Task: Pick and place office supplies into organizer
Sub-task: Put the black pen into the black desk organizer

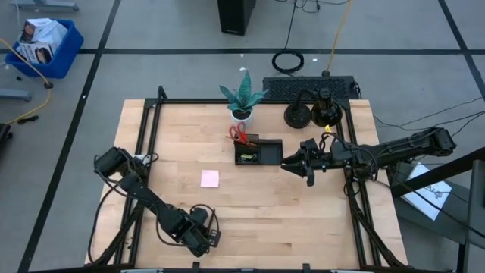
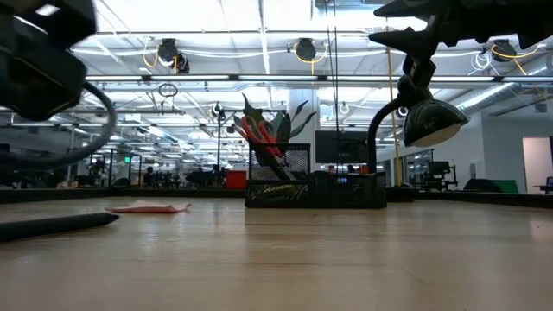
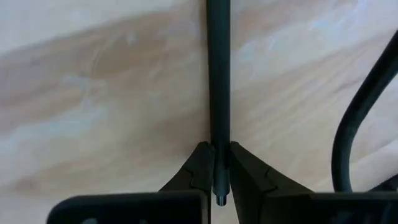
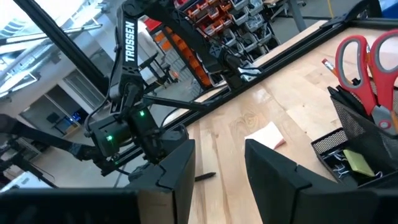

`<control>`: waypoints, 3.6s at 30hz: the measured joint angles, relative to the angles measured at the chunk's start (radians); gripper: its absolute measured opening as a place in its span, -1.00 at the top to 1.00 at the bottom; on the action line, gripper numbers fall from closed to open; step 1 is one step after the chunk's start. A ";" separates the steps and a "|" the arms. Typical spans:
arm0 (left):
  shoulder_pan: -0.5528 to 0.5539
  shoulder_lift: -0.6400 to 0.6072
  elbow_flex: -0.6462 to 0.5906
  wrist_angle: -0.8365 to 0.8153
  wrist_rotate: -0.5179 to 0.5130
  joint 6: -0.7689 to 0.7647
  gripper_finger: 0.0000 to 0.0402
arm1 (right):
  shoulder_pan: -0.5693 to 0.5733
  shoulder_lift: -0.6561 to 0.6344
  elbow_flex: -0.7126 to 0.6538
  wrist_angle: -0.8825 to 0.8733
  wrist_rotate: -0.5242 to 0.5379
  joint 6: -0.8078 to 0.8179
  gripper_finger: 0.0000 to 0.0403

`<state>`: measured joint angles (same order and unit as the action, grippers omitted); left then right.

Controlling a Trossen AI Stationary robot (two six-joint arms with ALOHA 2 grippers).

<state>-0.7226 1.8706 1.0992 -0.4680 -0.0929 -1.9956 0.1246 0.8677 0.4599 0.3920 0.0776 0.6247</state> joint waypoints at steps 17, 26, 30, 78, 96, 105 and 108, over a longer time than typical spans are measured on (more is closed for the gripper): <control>0.106 -0.031 -0.003 0.044 -0.087 0.191 0.88 | 0.001 0.000 0.000 -0.063 -0.003 -0.243 0.35; 0.158 -0.052 -0.002 0.060 -0.072 0.312 0.97 | 0.002 0.007 -0.001 -0.214 -0.209 -0.552 0.35; 0.182 -0.052 -0.002 0.085 -0.049 0.355 0.94 | 0.002 0.040 0.000 -0.213 -0.239 -0.620 0.35; 0.325 -0.054 0.000 0.237 0.121 0.696 0.98 | -0.045 0.932 0.588 -0.275 -0.523 -1.216 0.35; 0.342 -0.054 0.000 0.267 0.120 0.734 0.97 | -0.037 1.005 0.588 -0.222 -0.521 -1.213 0.35; 0.343 -0.054 0.000 0.267 0.119 0.735 0.96 | -0.037 1.007 0.588 -0.217 -0.525 -1.213 0.43; 0.343 -0.054 0.000 0.268 0.119 0.737 0.96 | -0.037 1.007 0.588 -0.217 -0.526 -1.213 0.52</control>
<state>-0.3798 1.8168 1.0992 -0.2001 0.0265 -1.2591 0.0872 1.8748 1.0481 0.1749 -0.4484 -0.5880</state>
